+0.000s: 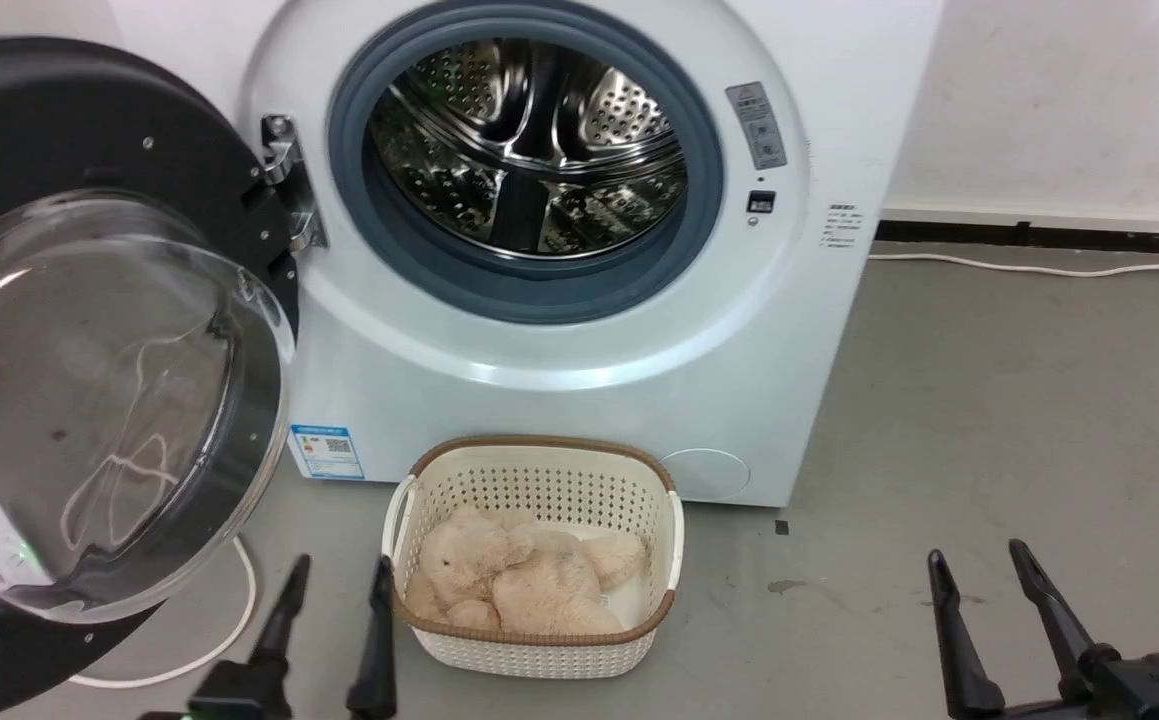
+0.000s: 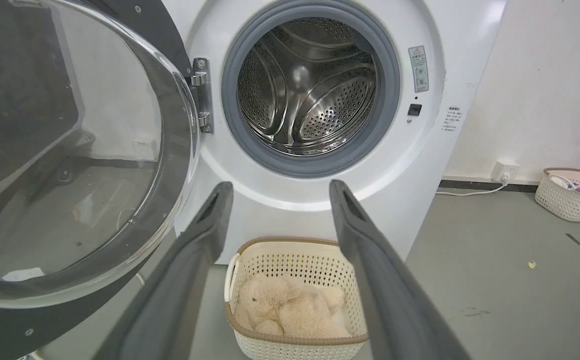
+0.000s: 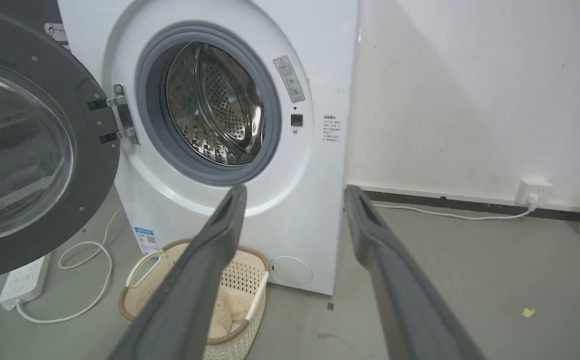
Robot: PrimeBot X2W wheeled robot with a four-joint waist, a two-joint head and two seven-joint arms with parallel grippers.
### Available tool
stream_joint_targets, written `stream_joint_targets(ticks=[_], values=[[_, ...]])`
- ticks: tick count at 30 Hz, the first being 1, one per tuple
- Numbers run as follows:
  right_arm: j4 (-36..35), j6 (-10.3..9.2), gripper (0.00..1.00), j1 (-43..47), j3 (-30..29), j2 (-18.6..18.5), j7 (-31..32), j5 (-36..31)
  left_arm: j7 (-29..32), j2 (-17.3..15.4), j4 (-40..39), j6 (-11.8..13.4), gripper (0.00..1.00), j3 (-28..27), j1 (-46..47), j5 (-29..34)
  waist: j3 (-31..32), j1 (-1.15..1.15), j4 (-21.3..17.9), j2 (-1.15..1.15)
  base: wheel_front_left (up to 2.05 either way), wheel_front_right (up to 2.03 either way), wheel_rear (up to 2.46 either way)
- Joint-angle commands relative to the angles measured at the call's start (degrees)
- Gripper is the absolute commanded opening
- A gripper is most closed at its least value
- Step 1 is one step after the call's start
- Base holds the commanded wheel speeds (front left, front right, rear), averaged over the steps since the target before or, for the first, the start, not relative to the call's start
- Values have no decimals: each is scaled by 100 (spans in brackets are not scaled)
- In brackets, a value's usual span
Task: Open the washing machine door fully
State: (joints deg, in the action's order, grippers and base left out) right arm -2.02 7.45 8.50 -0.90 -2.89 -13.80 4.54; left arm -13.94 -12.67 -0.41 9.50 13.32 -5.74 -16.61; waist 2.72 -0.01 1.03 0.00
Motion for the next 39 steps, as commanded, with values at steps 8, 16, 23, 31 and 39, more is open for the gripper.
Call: stream_joint_targets(ticks=[8, 16, 23, 31, 39], values=[[99, 3, 100, 144, -32, 2, -38, -38, 37, 66, 207, 89, 100, 244, -235, 161, 51, 1, -49, 0, 0, 0, 0], [201, 3, 100, 135, -30, 2, -45, -44, -2, 105, 357, 138, 100, 320, -230, 214, 58, 1, -15, 0, 0, 0, 0], [227, 3, 100, 117, -23, 2, -28, -44, -52, 125, 402, 147, 100, 322, -189, 233, 32, 1, 2, 0, 0, 0, 0], [212, 0, 0, 36, -24, 0, 30, -17, 4, 131, 389, 97, 0, 272, -174, 214, 24, 1, 0, 0, 0, 0, 0], [211, 0, 0, -21, -17, 0, 117, -45, 94, 186, 367, 29, 0, 168, -125, 308, 5, 1, -6, 0, 0, 0, 0]])
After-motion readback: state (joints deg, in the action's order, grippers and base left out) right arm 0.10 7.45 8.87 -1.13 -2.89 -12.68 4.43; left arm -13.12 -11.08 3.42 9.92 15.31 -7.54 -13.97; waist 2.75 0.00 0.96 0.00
